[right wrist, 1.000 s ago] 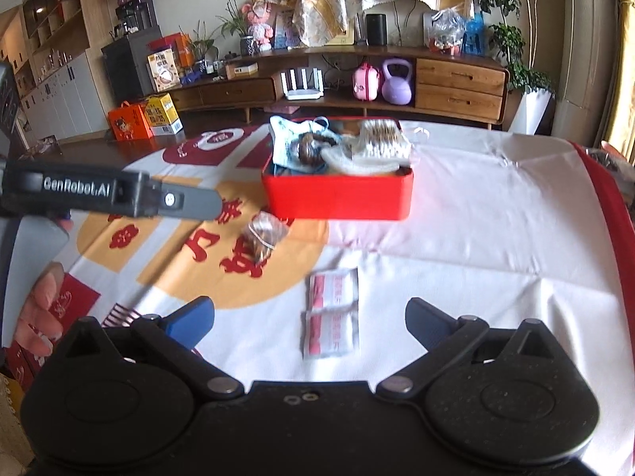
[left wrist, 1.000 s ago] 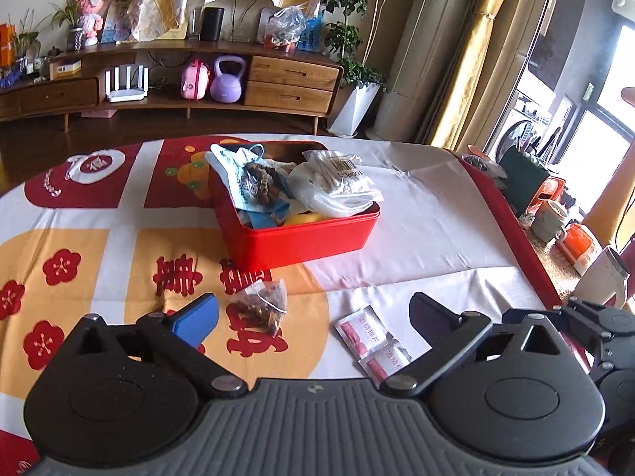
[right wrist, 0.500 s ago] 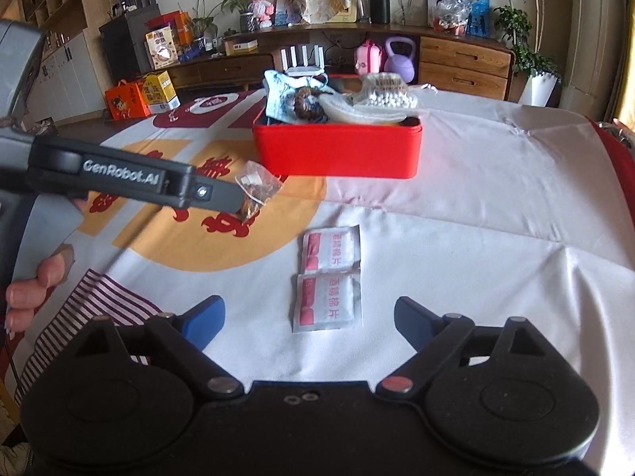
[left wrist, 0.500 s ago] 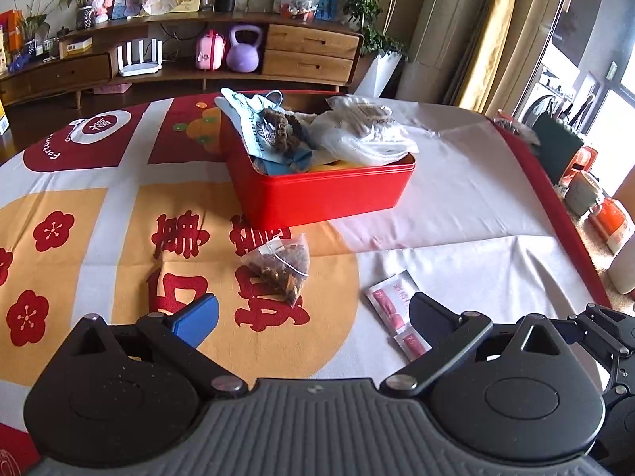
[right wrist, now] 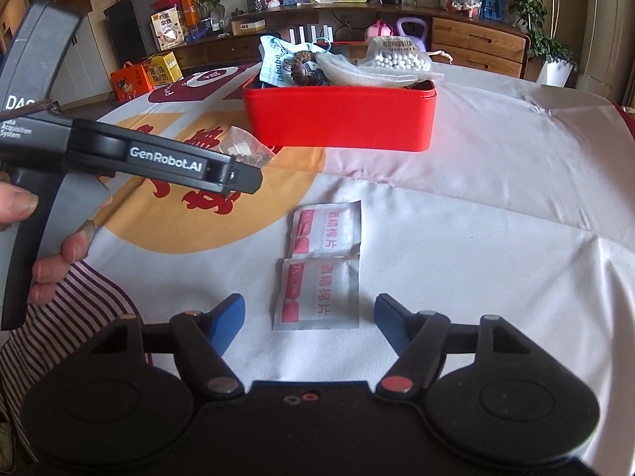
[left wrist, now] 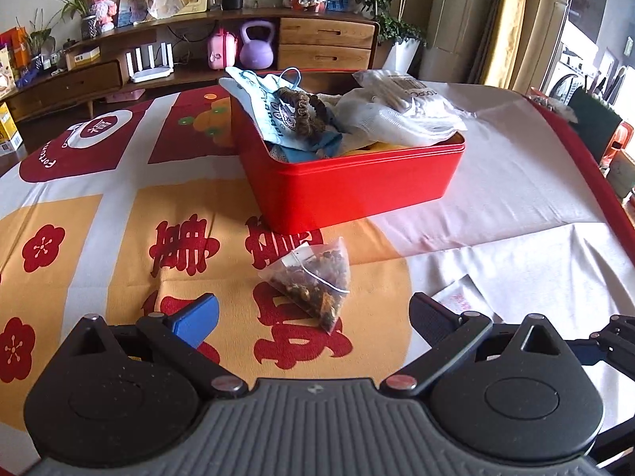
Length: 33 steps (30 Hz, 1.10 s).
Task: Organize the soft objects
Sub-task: 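Move the left gripper to the clear tea sachet while the right gripper approaches the wipe packets, then close the left gripper on the tea sachet while the right gripper grasps a wet-wipe packet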
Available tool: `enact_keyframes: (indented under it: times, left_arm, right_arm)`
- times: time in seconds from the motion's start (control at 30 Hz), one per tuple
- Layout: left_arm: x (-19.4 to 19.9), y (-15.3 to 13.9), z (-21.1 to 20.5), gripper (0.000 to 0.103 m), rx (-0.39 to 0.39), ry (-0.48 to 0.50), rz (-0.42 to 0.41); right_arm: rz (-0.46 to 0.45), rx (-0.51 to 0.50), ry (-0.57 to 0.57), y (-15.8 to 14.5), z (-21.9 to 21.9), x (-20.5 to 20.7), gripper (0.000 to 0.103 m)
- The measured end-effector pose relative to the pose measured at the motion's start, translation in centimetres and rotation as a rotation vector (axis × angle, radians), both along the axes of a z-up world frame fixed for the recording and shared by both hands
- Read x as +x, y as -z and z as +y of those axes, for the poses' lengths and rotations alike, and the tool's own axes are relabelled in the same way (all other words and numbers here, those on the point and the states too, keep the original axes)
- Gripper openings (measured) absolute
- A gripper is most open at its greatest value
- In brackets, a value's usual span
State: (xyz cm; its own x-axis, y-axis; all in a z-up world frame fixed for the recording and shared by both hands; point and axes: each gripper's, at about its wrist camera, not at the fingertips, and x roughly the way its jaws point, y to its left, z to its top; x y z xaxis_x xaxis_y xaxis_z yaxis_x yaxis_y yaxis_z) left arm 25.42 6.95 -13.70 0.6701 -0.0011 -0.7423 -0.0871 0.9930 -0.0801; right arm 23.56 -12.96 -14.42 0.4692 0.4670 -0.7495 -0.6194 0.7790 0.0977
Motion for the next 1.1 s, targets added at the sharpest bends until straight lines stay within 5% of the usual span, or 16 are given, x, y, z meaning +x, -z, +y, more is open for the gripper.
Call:
enact_keyframes:
  times: [0.6, 1.1]
  left_arm:
    - [2.2, 1.7, 0.3, 0.097, 0.05, -0.033, -0.027]
    - [2.4, 1.3, 0.5, 0.044, 0.091, -0.035, -0.049]
  right_arm:
    - [-0.093, -0.061, -0.014, 0.3, 1.3, -0.2, 0.048]
    - [-0.129, -0.056, 0.014, -0.5, 0.7, -0.3, 0.042]
